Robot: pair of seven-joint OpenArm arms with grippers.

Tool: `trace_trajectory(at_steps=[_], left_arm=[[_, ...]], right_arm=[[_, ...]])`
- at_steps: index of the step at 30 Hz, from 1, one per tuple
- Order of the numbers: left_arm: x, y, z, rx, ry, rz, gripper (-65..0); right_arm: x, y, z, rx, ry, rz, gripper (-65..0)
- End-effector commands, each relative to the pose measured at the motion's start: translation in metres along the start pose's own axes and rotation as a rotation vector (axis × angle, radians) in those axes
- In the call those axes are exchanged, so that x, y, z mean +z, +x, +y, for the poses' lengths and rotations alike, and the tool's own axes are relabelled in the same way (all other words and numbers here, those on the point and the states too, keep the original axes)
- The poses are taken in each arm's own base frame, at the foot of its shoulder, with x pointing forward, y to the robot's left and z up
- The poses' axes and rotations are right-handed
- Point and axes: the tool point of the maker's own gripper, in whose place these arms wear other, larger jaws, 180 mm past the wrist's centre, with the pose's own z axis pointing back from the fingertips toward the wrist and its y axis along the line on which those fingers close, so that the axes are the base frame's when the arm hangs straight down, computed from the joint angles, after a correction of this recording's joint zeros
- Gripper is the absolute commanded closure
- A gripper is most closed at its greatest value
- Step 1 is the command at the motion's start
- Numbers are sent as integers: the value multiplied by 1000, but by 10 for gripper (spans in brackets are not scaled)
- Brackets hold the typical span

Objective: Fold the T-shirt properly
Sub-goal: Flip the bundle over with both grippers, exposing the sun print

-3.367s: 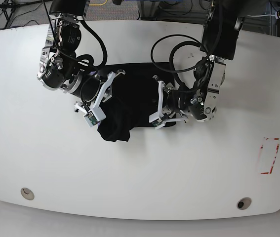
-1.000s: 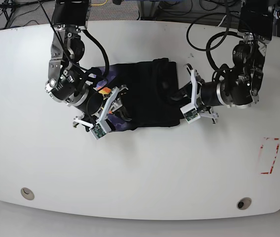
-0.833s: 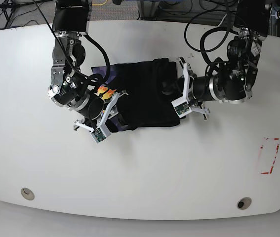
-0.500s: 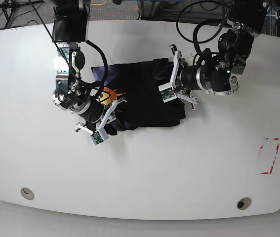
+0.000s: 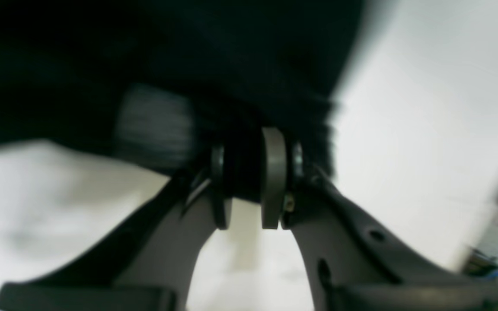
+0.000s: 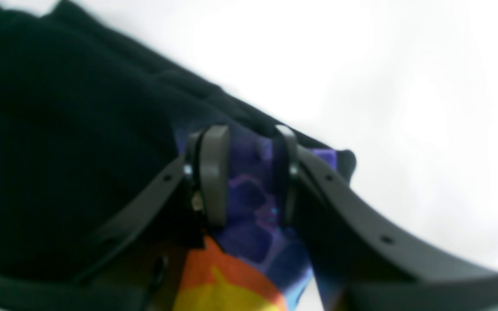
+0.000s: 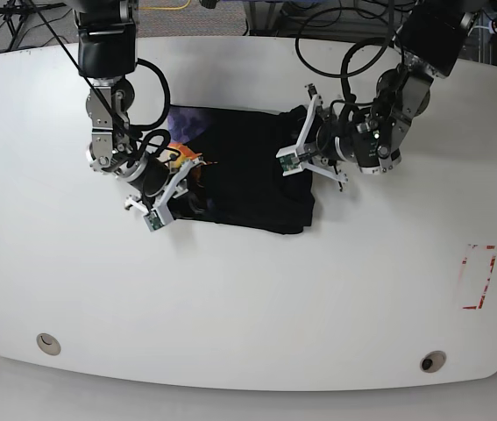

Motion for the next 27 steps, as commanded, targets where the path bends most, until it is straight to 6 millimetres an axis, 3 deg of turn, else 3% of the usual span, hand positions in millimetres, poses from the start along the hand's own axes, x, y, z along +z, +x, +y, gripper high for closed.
trace_trajectory(at_steps=[1, 9, 14, 22, 27], left_arm=[[0, 11, 17, -4, 25, -30, -107], [4, 23, 58, 6, 75, -45, -107], [10, 50, 80, 0, 107, -96, -107], [40, 85, 114, -57, 194, -145, -107], [64, 108, 112, -124, 248, -190, -107]], right_arm=[[11, 3, -3, 18, 0, -12, -160], [35, -21, 24, 11, 23, 5, -160], [44, -24, 43, 18, 42, 13, -160], [56, 0, 66, 90, 54, -14, -160], [67, 24, 74, 176, 43, -5, -160]])
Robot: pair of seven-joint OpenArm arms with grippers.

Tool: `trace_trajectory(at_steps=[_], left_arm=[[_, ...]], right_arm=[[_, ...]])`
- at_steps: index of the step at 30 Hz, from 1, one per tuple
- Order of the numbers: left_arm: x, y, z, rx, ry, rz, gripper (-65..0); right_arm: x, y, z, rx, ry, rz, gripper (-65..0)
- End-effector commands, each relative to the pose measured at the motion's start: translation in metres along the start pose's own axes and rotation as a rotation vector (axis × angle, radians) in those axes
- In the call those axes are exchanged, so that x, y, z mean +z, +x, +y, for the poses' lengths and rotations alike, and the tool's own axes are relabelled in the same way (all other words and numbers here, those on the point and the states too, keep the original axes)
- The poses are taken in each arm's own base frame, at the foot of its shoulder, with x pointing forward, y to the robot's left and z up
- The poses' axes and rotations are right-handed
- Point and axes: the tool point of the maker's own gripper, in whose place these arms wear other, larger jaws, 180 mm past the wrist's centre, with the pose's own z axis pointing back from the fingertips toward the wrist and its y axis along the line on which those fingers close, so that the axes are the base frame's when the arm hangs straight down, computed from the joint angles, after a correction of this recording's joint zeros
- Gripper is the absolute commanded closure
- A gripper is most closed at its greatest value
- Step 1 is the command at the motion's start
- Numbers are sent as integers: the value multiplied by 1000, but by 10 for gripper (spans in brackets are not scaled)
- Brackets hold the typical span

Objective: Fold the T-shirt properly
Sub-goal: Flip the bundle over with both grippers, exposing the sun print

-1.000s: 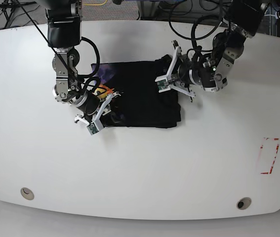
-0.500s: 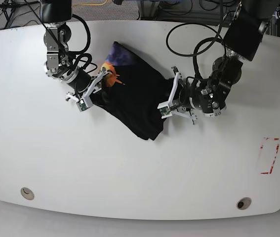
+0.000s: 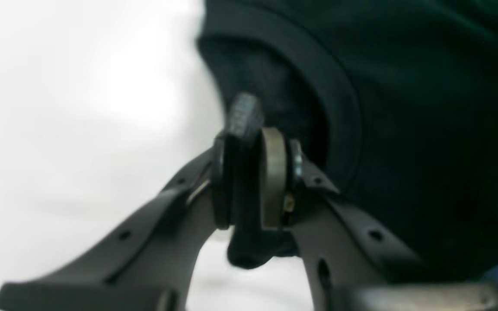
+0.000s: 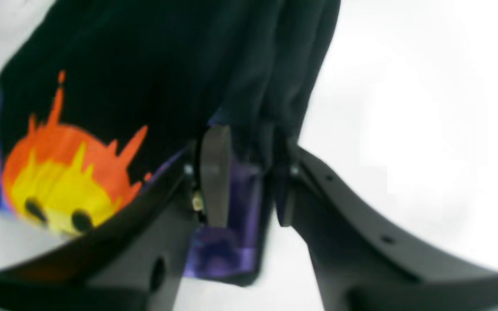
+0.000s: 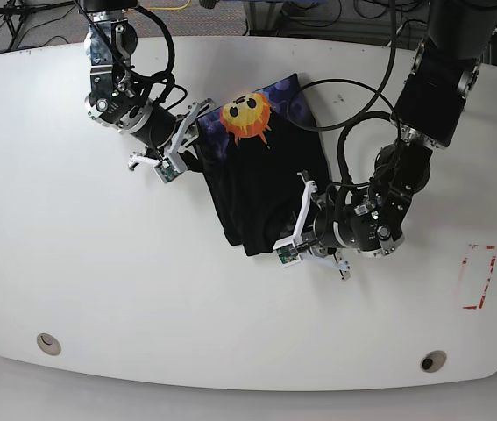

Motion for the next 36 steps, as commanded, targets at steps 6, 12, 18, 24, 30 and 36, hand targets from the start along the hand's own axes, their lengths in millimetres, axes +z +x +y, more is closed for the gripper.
trace_trajectory(at_steps=[6, 12, 18, 24, 30, 36], left_arm=[[34, 37, -9, -37, 72, -124, -107], [33, 21, -47, 55, 30, -144, -107], [20, -3, -84, 154, -44, -119, -107], [10, -23, -103, 196, -93, -78, -107], [-8, -66, -103, 247, -116, 6, -107], [-22, -107, -85, 275, -99, 110, -107]], right_arm=[[17, 46, 2, 105, -23, -70, -160], [11, 42, -2, 94, -21, -55, -160], [0, 24, -11, 50, -16, -9, -160], [-1, 19, -13, 41, -15, -5, -160], [5, 24, -7, 53, -15, -28, -160], [22, 36, -7, 78, -50, -56, -160]])
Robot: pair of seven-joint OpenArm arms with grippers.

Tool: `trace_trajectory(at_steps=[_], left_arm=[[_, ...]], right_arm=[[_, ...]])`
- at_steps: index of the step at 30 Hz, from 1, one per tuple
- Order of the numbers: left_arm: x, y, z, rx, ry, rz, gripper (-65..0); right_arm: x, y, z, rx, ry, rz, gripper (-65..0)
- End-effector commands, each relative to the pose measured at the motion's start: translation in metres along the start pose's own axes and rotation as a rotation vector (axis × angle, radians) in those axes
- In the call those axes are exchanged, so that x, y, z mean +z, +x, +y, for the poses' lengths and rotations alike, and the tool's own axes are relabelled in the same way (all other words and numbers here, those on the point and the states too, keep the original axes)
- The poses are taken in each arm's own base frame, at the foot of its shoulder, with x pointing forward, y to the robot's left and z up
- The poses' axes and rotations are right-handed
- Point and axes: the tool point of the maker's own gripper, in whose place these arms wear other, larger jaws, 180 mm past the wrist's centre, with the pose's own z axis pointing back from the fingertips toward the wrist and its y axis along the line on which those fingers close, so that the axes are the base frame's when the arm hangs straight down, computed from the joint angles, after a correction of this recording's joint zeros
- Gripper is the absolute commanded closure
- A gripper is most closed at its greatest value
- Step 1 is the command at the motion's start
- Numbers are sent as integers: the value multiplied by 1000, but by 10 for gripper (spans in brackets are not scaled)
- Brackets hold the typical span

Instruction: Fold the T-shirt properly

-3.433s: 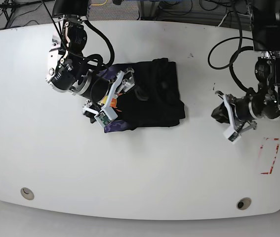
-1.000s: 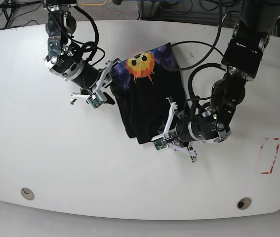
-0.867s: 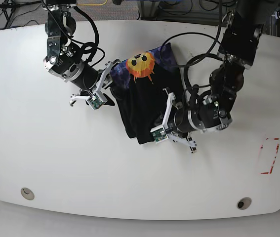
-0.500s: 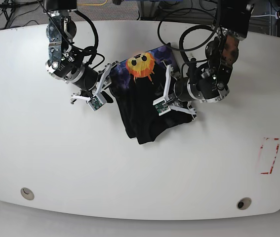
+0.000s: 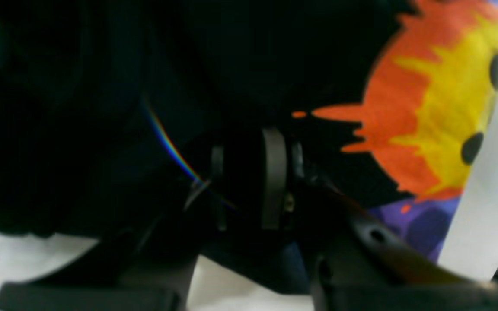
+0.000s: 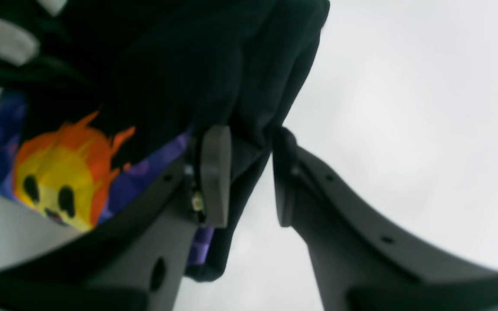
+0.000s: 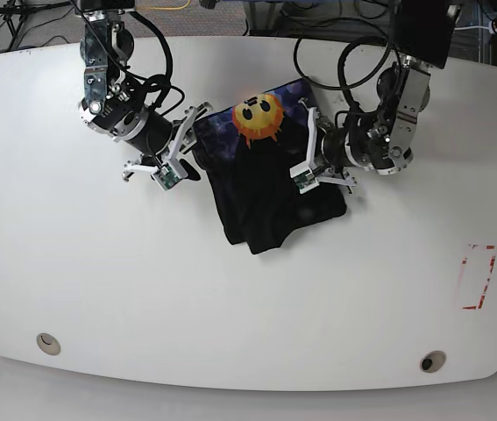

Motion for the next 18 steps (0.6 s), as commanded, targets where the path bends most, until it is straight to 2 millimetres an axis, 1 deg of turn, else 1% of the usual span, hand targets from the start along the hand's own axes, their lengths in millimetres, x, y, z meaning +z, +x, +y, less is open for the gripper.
trace_trajectory(at_steps=[1, 4, 7, 10, 12, 16, 18], left_arm=[[3, -22, 26, -10, 76, 125, -107], [9, -25, 39, -18, 102, 140, -107], [21, -24, 52, -43, 137, 145, -107], [34, -11, 63, -85, 176, 123, -107], [42, -5, 66, -111, 197, 120, -107], [63, 20, 77, -182, 268, 124, -107], [74, 34, 79, -217, 300, 114, -107]], right_arm=[[13, 20, -7, 28, -31, -59, -160], [23, 27, -13, 40, -63, -65, -160], [31, 32, -19, 51, -90, -71, -160], [35, 34, -24, 55, -107, -75, -160], [37, 34, -26, 54, -117, -75, -160], [42, 27, -33, 45, -139, -62, -160], [44, 25, -36, 41, -148, -59, -160]])
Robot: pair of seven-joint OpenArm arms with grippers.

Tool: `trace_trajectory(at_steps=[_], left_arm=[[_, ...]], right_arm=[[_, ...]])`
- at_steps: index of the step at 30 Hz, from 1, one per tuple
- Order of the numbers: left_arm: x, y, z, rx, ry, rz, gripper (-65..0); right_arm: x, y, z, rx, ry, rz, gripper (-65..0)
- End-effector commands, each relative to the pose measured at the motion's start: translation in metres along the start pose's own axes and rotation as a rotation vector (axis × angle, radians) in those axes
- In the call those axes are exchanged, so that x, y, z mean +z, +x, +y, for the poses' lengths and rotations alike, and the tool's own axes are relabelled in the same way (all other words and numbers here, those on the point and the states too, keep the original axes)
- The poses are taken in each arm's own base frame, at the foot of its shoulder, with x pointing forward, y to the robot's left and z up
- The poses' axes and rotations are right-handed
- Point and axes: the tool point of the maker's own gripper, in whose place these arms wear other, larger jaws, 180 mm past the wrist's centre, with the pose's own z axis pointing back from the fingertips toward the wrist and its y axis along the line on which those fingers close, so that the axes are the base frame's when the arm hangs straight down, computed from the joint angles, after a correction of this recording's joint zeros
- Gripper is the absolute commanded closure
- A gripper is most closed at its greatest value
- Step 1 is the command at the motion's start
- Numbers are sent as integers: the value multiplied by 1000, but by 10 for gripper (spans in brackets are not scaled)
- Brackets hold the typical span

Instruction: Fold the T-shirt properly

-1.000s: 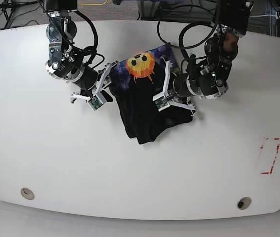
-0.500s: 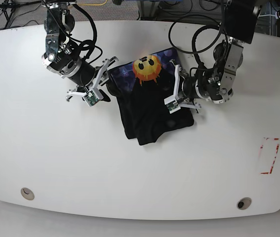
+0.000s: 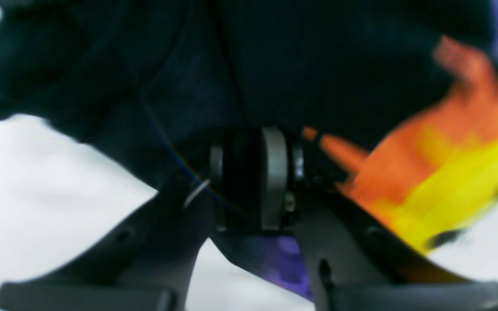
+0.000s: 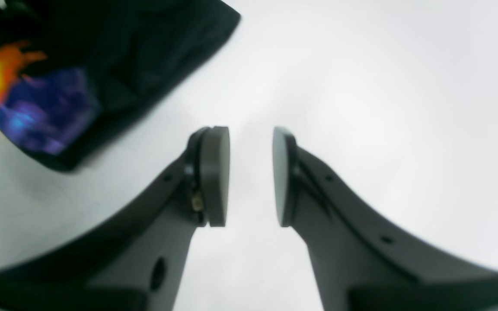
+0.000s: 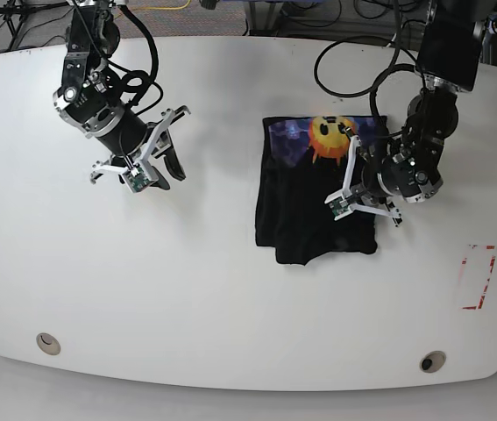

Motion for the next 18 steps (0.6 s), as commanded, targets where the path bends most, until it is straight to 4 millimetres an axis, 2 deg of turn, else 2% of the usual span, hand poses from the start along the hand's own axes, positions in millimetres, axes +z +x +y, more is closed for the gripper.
trace_trajectory(at_steps=[1, 5, 11, 15, 18], left_arm=[[26, 39, 19, -52, 74, -102, -107], [44, 67, 21, -86, 124, -154, -107], [52, 83, 19, -15, 136, -224, -107], [47, 78, 14, 107, 137, -258, -107], [41, 78, 10, 303, 174, -319, -108]], right_arm=[[5, 11, -5, 17, -8, -39, -160], [6, 10, -7, 17, -14, -37, -160], [6, 10, -7, 17, -14, -37, -160], [6, 10, -7, 17, -14, -37, -160], [6, 11, -7, 17, -14, -38, -160]])
